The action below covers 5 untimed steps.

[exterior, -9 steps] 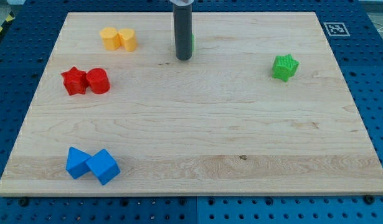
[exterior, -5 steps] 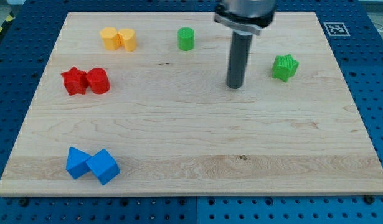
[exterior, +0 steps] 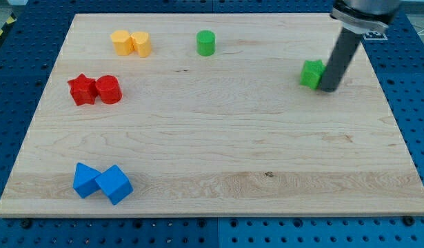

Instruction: Move the green star to the right side of the green circle

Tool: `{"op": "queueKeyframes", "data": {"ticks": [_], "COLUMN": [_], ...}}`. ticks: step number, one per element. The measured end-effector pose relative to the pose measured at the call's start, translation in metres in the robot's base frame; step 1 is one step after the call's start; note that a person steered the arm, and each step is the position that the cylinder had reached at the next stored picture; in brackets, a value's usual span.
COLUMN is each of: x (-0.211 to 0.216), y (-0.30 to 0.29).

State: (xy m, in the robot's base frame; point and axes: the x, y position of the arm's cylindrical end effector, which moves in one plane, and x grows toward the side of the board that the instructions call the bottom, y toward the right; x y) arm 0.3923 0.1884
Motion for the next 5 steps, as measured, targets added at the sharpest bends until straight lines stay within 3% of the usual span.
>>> {"op": "queueKeyframes", "data": {"ticks": [1, 3, 4, 5], "x": [-0.028, -0.012, -0.033, -0.058], "y": [-0.030, 0.011, 0.017, -0.028]}}
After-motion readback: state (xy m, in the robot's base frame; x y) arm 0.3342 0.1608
